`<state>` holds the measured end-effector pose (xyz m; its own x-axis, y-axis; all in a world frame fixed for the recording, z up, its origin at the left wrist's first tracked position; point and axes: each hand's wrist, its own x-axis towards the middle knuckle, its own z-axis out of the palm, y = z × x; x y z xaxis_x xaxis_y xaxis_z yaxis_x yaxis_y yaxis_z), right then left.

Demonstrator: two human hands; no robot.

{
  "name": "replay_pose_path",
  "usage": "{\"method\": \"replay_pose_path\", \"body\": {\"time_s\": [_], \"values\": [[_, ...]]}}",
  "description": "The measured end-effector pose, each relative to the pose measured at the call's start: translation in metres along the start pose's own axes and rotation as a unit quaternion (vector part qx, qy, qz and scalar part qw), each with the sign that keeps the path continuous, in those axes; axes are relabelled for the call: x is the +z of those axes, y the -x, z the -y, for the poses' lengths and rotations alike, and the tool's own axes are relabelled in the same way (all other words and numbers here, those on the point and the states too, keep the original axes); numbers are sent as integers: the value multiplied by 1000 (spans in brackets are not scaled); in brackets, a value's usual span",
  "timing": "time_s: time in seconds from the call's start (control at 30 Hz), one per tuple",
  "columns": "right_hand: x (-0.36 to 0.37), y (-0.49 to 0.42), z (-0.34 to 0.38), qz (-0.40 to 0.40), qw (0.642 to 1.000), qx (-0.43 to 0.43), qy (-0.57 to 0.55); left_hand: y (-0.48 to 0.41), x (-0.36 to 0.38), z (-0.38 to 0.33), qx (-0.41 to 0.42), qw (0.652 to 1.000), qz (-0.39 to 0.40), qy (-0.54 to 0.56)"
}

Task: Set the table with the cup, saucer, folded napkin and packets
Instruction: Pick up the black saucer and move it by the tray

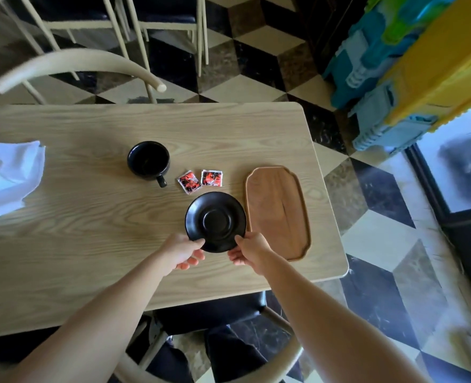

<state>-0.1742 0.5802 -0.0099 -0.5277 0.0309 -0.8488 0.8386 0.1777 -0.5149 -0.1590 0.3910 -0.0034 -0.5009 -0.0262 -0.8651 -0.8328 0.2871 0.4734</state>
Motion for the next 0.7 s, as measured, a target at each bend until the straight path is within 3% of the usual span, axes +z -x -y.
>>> {"method": "replay_pose_path", "body": {"time_s": [0.4,0.7], "values": [[-13,-20,-1,24,999,26,2,-22,16,-1,-42,999,2,27],[-19,-20,2,19,997,14,69,-26,12,3,-18,1000,-15,-6]]}}
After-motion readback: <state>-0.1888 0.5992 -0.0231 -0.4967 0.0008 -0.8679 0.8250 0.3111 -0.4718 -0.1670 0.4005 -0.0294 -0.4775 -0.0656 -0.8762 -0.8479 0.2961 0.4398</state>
